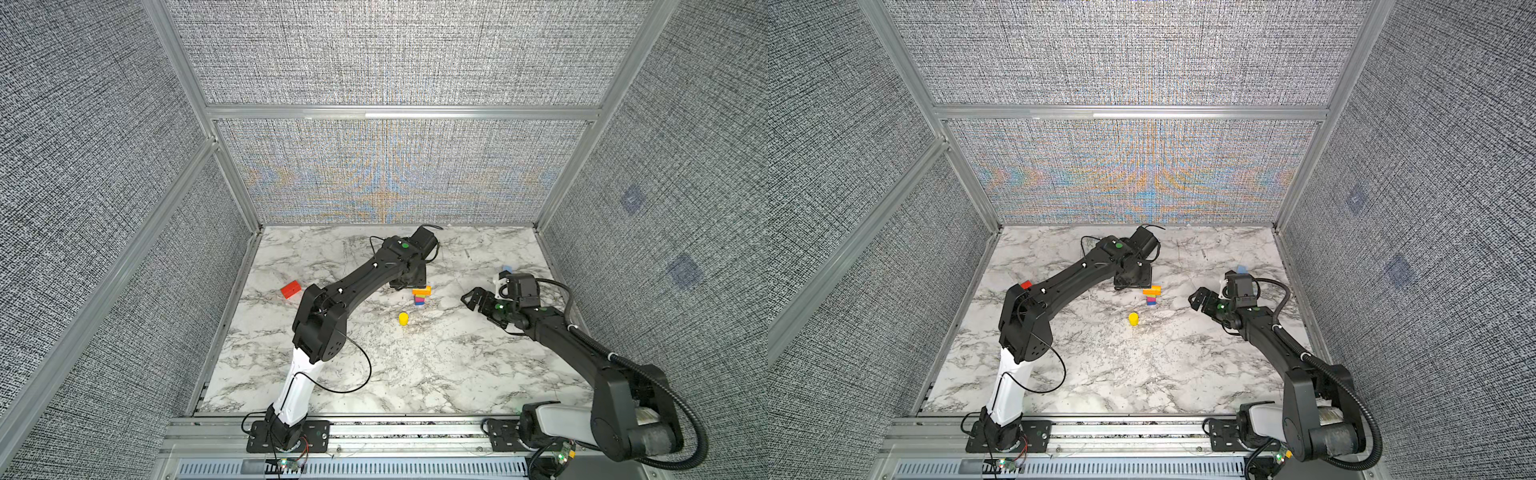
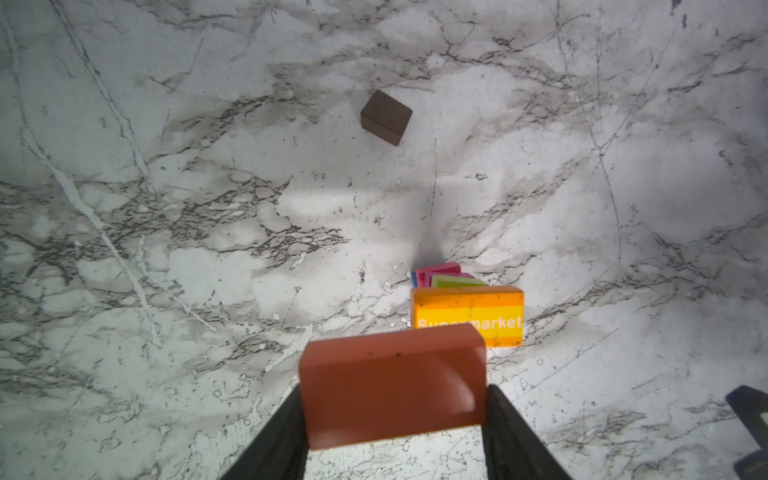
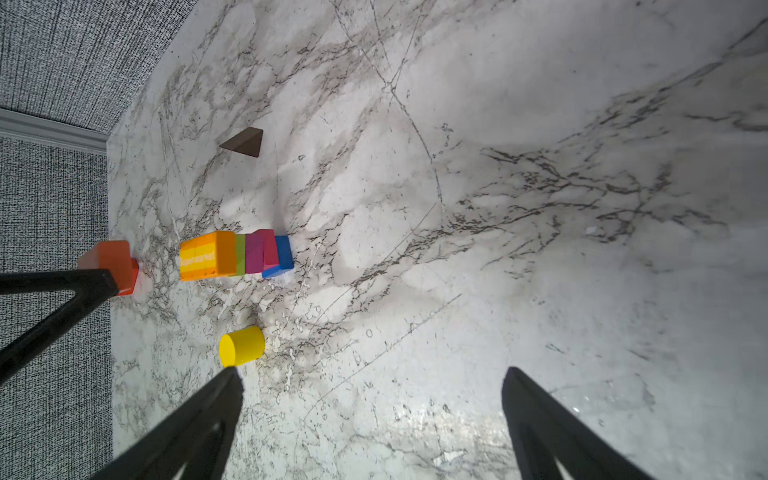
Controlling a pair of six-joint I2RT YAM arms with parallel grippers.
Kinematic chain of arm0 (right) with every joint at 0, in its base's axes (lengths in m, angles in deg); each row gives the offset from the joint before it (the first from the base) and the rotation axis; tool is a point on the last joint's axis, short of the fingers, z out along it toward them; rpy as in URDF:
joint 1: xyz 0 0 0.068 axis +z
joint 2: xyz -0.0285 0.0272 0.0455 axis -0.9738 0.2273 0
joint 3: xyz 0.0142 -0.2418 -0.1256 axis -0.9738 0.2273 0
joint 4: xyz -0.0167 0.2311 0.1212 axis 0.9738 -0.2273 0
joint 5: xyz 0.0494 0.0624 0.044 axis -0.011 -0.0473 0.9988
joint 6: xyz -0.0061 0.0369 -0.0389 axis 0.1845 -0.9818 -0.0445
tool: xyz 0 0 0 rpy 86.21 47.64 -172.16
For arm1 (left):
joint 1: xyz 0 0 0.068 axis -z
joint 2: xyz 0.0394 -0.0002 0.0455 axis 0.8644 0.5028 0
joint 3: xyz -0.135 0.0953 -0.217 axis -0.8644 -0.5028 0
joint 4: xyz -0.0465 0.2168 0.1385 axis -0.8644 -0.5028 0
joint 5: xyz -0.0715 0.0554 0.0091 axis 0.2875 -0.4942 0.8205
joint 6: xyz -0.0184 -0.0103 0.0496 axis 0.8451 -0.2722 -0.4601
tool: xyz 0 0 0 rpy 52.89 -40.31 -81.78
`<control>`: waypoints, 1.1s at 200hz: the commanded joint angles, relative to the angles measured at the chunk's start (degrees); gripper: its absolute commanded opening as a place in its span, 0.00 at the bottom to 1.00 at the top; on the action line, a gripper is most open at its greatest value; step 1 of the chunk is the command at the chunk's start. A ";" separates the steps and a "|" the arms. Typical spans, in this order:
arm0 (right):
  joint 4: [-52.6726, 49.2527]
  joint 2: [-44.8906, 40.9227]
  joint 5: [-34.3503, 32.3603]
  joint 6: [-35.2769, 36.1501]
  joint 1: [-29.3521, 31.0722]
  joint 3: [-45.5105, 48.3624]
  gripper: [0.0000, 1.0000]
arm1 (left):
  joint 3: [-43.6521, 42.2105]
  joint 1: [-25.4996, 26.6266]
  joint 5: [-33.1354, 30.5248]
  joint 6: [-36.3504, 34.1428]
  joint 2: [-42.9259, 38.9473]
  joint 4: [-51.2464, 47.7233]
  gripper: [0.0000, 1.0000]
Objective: Build the wood block tower
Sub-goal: 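Carry the orange-red brick toward the stack with the left gripper, then lower the orange-red brick onto the Supermarket block with the left gripper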
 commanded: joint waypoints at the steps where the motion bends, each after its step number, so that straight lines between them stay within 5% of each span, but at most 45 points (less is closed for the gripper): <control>1: 0.40 -0.14 0.29 -0.22 -0.46 0.48 0.99 | 1.18 0.73 -0.66 1.37 1.01 1.03 0.48; 220: 2.66 0.69 0.98 -1.24 -1.70 2.67 0.99 | 7.86 2.80 -0.35 2.55 7.59 -1.57 0.49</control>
